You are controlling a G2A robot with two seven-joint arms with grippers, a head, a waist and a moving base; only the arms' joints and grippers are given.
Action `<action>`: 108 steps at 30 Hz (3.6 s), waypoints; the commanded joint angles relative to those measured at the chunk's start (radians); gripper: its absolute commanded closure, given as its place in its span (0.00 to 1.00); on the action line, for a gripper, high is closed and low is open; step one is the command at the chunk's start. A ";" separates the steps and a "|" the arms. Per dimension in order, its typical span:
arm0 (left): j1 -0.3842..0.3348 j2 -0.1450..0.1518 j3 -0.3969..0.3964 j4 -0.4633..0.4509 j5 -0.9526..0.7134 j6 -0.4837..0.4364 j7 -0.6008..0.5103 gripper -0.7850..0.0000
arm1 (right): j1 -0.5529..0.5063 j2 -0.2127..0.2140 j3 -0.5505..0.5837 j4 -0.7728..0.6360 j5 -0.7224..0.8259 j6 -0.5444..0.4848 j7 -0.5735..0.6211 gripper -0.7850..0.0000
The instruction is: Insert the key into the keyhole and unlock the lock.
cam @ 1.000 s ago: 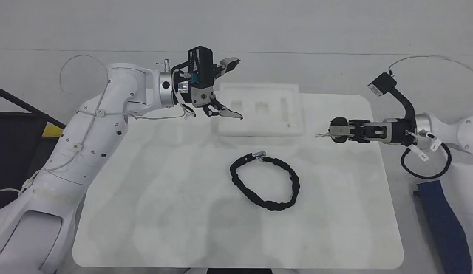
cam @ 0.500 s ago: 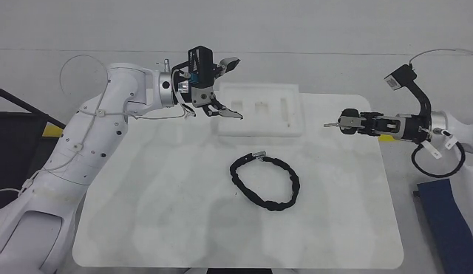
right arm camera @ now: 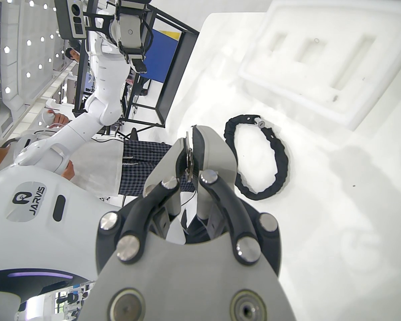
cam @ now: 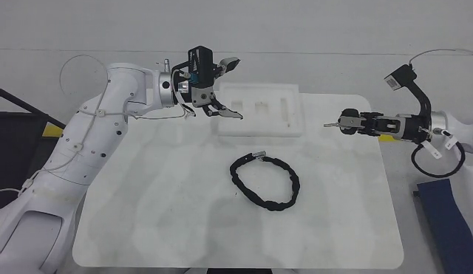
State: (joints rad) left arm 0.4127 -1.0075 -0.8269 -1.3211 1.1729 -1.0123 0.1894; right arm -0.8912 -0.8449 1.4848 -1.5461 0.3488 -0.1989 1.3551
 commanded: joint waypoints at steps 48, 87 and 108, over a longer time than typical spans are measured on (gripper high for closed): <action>0.104 -0.239 0.366 0.409 0.174 0.109 0.111 0.00 | 0.000 0.000 0.000 0.000 0.000 0.000 0.000 1.00; 0.121 -0.300 0.338 0.523 0.274 0.131 0.089 0.46 | 0.000 0.000 0.000 0.000 0.000 0.000 0.000 1.00; 0.107 -0.305 0.258 0.492 0.195 0.052 0.082 1.00 | 0.000 0.000 0.000 0.000 0.000 0.000 0.000 1.00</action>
State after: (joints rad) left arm 0.5209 -1.3160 -0.5612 -0.8136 1.3637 -0.9476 0.2628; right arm -0.8912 -0.8449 1.4848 -1.5461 0.3488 -0.1989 1.3550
